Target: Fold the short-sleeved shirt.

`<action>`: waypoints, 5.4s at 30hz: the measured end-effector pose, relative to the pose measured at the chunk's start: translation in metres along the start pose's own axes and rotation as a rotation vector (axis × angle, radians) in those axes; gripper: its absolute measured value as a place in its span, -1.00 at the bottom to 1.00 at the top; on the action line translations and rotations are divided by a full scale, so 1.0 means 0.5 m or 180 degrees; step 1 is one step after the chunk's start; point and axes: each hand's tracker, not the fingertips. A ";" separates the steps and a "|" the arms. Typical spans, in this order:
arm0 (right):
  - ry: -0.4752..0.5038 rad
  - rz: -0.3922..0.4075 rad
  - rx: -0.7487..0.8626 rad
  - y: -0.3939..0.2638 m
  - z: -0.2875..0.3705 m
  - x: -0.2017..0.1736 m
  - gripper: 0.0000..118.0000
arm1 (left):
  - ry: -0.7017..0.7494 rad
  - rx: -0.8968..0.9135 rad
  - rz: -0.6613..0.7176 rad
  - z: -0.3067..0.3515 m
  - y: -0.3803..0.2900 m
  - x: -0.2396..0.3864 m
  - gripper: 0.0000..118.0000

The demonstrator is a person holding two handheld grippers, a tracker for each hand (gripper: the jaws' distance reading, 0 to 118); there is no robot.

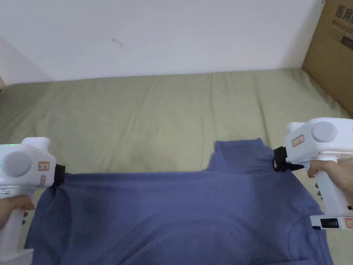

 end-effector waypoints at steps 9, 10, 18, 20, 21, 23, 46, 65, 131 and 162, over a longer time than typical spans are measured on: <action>0.0031 -0.0084 0.0590 0.007 0.269 -0.014 -0.94 | 0.0083 0.0561 -0.0064 0.255 0.048 -0.002 -0.95; 0.0017 -0.0103 0.0680 0.009 0.304 -0.017 -0.94 | 0.0092 0.0644 -0.0063 0.287 0.056 -0.003 -0.95; 0.0182 -0.0282 0.1442 0.061 0.583 -0.054 -0.94 | 0.0270 0.1266 0.0112 0.491 0.154 -0.034 -0.95; 0.0206 -0.0283 0.1592 0.091 0.651 -0.066 -0.94 | 0.0305 0.1404 0.0195 0.537 0.188 -0.043 -0.95; 0.0166 -0.0285 0.1638 0.108 0.675 -0.073 -0.94 | 0.0306 0.1437 0.0189 0.555 0.208 -0.047 -0.95; 0.0042 -0.0177 0.1776 0.154 0.733 -0.095 -0.94 | 0.0467 0.1567 0.0244 0.593 0.265 -0.054 -0.95; -0.0273 -0.0153 0.2662 0.406 0.922 -0.240 -0.94 | 0.0996 0.2715 0.0402 0.716 0.530 -0.030 -0.95; -0.0422 -0.0290 0.0261 0.188 -0.053 -0.122 -0.94 | 0.0805 0.0244 0.0145 -0.182 0.153 -0.001 -0.95; 0.0064 0.0078 0.0224 -0.705 0.277 -0.107 -0.99 | 0.0092 0.0223 0.0179 0.350 -0.718 -0.048 -0.98; 0.0164 -0.0047 0.0379 -0.675 0.290 -0.049 0.22 | 0.0010 0.0299 0.0459 0.274 -0.629 -0.101 -0.95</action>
